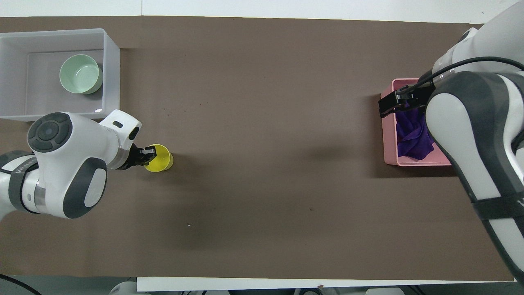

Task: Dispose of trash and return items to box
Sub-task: 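Grasp the yellow cup with the left gripper while the right gripper pushes the cloth, then lower the yellow cup into the clear bin with the left gripper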

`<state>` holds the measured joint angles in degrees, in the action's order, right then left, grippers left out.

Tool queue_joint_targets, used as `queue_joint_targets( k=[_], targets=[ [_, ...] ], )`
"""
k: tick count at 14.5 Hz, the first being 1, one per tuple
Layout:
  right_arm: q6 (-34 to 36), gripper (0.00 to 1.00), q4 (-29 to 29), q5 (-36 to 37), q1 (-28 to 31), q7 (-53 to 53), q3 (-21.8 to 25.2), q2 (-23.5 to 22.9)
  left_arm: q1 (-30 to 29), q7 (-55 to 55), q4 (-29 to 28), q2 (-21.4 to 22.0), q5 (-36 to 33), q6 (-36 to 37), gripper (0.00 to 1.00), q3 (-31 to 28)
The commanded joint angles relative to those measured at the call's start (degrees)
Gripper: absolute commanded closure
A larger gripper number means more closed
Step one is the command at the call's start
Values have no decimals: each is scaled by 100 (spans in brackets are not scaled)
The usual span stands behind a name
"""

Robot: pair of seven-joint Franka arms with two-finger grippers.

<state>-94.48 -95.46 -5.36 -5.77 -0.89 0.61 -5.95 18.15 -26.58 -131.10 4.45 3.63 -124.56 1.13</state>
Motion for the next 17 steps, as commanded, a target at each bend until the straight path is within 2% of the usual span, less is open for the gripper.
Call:
queue_joint_targets(
  k=[1, 3, 4, 6, 7, 10, 12, 17],
  targets=[
    [700, 2, 544, 78, 84, -16, 27, -2, -450, -76, 1345, -286, -91, 877, 100, -52],
    [1122, 1, 861, 202, 102, -95, 62, 15, -864, -137, 2452, -654, -91, 1502, 100, -60],
    [1246, 1, 871, 211, 128, -270, 71, 102, -1032, -129, 2675, -804, -100, 1496, 100, -95],
    [1274, 1, 557, 237, 312, -490, 71, 348, -1584, -85, 2669, -937, -108, 788, 100, -131],
    [1274, 1, 425, 237, 383, -665, 71, 445, -1770, -76, 2730, -1181, -108, 523, 100, -139],
    [1388, 1, 230, 246, 471, -939, 71, 595, -2192, -67, 3151, -1771, -12, 397, 100, -139],
    [1388, 1, 2, 246, 471, -931, 71, 762, -2360, -67, 3038, -1895, 76, 345, 100, -139],
    [1353, 1, 19, 246, 471, -922, 71, 753, -2281, -128, 3090, -2168, 375, 64, 100, -139]
  ],
)
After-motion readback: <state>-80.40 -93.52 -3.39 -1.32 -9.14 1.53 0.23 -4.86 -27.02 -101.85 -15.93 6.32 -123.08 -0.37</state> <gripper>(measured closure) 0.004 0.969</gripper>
